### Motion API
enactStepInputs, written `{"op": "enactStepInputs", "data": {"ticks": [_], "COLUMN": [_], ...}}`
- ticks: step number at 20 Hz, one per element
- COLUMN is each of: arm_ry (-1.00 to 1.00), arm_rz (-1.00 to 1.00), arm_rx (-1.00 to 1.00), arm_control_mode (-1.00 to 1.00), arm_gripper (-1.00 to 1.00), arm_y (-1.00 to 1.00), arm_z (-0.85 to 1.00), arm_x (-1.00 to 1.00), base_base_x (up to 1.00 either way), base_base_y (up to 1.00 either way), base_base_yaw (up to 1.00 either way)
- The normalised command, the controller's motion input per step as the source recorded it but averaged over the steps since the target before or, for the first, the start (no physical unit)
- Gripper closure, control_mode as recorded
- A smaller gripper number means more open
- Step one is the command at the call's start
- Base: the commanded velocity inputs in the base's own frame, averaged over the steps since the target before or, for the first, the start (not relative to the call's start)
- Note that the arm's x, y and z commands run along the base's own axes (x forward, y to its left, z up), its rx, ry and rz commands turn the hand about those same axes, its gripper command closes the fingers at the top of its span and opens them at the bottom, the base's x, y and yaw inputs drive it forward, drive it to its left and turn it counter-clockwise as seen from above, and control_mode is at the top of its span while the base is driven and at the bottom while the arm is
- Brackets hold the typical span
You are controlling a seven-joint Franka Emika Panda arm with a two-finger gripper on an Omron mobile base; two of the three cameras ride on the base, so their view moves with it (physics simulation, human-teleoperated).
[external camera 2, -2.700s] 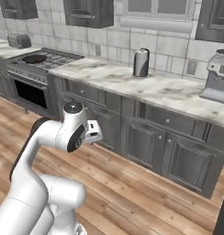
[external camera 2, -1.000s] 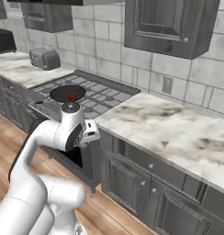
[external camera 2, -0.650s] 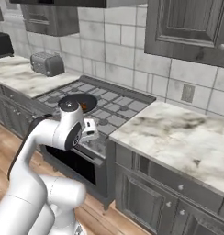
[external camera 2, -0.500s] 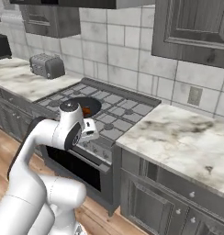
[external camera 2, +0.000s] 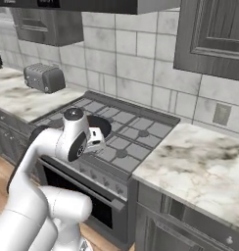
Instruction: Take the chicken drumsticks from the pan and place one on each plate on the dining counter.
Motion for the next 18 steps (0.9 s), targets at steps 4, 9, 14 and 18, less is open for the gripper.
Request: {"op": "enactStepInputs", "data": {"ticks": [4, 9, 14, 18], "arm_ry": [0.0, 0.0, 0.0, 0.0], "arm_rz": [0.0, 0.0, 0.0, 0.0], "arm_rx": [0.0, 0.0, 0.0, 0.0], "arm_control_mode": [1.0, 1.0, 1.0, 1.0], "arm_gripper": [-1.0, -1.0, -1.0, -1.0], "arm_y": [0.0, 0.0, 0.0, 0.0], "arm_z": [0.0, 0.0, 0.0, 0.0], "arm_x": [0.0, 0.0, 0.0, 0.0], "base_base_x": [0.74, 0.54, 0.61, 0.63], "base_base_y": [0.19, 0.36, 0.39, 0.05], "base_base_yaw": [-0.04, -0.05, -0.08, -0.01]}}
